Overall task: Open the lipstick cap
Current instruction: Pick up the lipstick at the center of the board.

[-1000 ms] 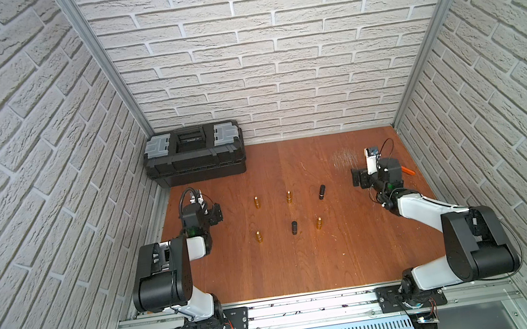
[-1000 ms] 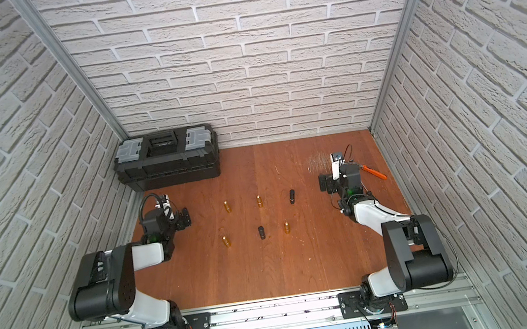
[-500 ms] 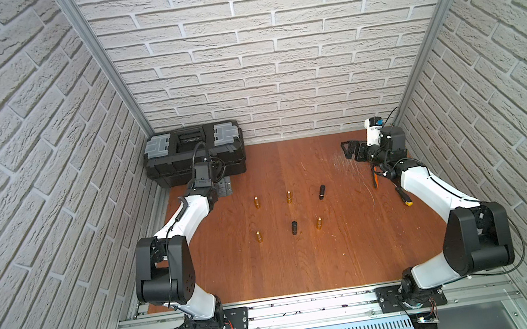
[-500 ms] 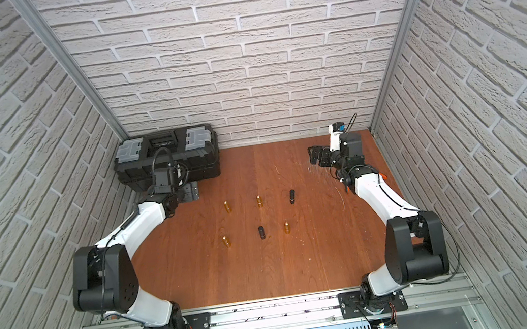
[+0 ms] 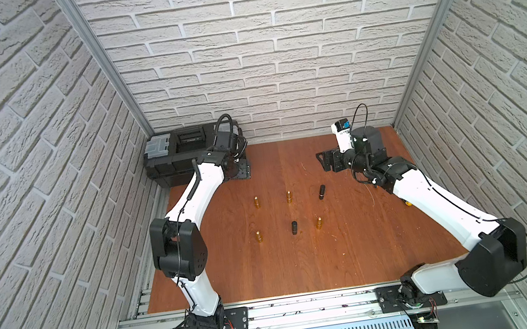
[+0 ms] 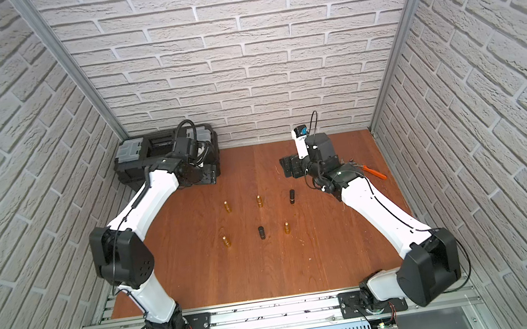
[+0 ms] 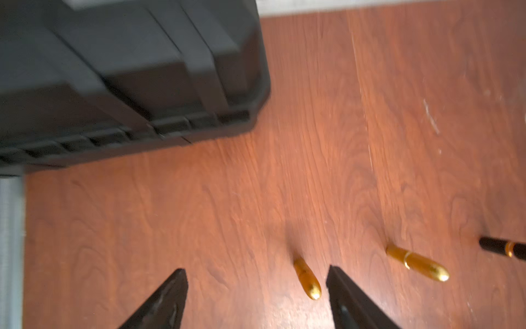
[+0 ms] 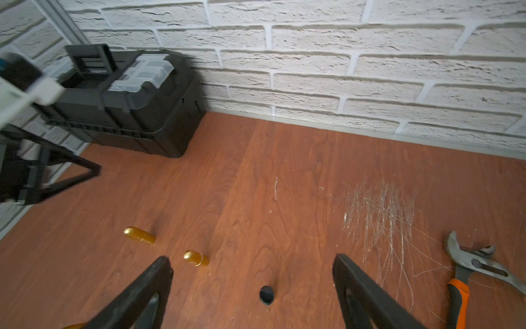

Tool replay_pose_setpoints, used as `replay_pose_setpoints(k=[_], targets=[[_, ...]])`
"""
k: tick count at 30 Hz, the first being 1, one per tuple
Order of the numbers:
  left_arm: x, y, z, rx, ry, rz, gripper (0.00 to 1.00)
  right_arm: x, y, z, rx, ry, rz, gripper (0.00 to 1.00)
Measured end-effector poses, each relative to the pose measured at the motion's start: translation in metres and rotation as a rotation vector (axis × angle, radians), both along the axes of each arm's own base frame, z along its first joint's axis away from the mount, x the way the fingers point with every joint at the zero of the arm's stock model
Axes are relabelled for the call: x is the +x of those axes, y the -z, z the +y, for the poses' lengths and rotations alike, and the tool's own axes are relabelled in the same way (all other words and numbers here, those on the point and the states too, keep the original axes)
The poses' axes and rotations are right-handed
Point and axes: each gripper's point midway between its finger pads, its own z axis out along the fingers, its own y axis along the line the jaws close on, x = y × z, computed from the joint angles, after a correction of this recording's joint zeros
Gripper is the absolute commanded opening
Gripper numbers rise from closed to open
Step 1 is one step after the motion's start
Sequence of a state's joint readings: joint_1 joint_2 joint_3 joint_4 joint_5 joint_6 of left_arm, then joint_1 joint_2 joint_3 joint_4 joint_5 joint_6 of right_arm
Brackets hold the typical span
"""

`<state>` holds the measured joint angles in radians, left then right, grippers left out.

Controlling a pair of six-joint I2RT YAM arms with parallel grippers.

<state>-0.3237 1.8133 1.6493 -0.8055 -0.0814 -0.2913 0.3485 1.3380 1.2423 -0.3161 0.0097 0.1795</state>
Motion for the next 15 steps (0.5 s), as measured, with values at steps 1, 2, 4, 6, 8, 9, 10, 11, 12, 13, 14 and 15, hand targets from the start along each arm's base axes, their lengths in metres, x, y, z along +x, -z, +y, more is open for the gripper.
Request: replay_pose_setpoints(k=[1, 2, 4, 6, 8, 9, 10, 11, 12, 13, 14, 15], targets=[[-0.005, 0.011, -0.003, 0.005, 0.013, 0.042, 0.73, -0.007, -0.007, 0.001, -0.004, -0.002, -0.011, 0.79], [-0.009, 0.019, -0.007, 0.007, 0.023, 0.073, 0.73, -0.012, -0.013, 0.003, -0.007, -0.008, -0.021, 0.77], [-0.019, 0.036, -0.017, 0.017, 0.053, 0.14, 0.72, -0.024, -0.024, 0.007, -0.013, -0.016, -0.041, 0.72], [-0.027, 0.047, -0.027, 0.021, 0.081, 0.18, 0.71, -0.035, -0.031, 0.011, -0.021, -0.03, -0.053, 0.71], [-0.032, 0.051, -0.036, 0.018, 0.103, 0.198, 0.68, -0.046, -0.036, 0.018, -0.025, -0.053, -0.061, 0.71], [-0.034, 0.052, -0.041, 0.014, 0.114, 0.204, 0.66, -0.051, -0.038, 0.022, -0.027, -0.065, -0.064, 0.7], [-0.036, 0.054, -0.044, 0.01, 0.122, 0.21, 0.63, -0.055, -0.038, 0.026, -0.03, -0.076, -0.064, 0.7], [-0.037, 0.056, -0.046, 0.008, 0.127, 0.216, 0.62, -0.058, -0.038, 0.029, -0.033, -0.085, -0.062, 0.7], [-0.038, 0.058, -0.047, 0.006, 0.129, 0.225, 0.59, -0.061, -0.037, 0.033, -0.037, -0.095, -0.059, 0.7], [-0.038, 0.062, -0.047, 0.008, 0.129, 0.236, 0.58, -0.064, -0.036, 0.036, -0.042, -0.104, -0.056, 0.7], [-0.039, 0.066, -0.047, 0.01, 0.129, 0.247, 0.58, -0.066, -0.034, 0.039, -0.049, -0.11, -0.051, 0.7], [-0.04, 0.071, -0.047, 0.014, 0.129, 0.261, 0.57, -0.068, -0.033, 0.041, -0.055, -0.115, -0.046, 0.7]])
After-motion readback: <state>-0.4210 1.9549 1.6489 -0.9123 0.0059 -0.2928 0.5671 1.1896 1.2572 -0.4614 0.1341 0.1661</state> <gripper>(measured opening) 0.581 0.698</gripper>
